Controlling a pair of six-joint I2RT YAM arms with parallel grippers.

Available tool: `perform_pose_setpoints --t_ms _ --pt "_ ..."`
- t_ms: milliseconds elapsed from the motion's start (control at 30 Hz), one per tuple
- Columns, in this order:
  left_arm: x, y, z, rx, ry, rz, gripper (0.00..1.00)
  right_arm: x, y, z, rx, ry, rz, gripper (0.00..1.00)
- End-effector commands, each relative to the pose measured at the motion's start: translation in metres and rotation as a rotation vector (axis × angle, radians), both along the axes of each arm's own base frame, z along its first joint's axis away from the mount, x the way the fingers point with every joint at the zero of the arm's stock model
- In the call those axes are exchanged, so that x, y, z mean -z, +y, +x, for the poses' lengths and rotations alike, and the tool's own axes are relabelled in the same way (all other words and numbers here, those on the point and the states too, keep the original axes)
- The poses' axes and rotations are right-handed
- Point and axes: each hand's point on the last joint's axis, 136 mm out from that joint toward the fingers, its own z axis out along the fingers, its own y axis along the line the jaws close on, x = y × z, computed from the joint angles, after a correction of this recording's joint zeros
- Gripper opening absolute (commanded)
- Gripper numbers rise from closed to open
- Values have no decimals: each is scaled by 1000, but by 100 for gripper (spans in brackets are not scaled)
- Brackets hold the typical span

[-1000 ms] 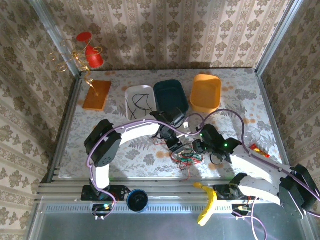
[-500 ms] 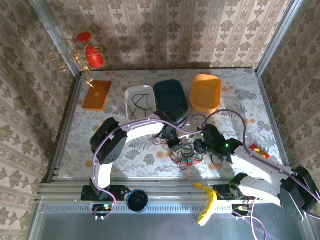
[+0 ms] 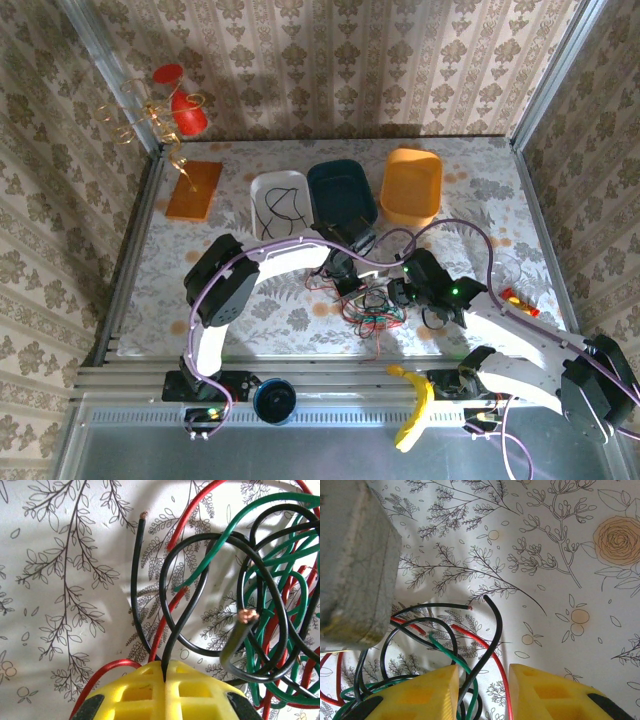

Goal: Untangle the cables

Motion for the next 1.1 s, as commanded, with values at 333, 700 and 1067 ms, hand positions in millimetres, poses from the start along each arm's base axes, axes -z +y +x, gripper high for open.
perform_pose_setpoints --t_ms 333,700,1067 --pt "-103 -1 75 -330 -179 -338 0 -14 31 -8 -149 -57 36 62" --pt "-176 -5 76 -318 -239 -480 0 -27 45 13 -135 -119 2 72" --pt "-337 29 106 -497 -596 -722 0 -9 40 14 -96 -61 15 72"
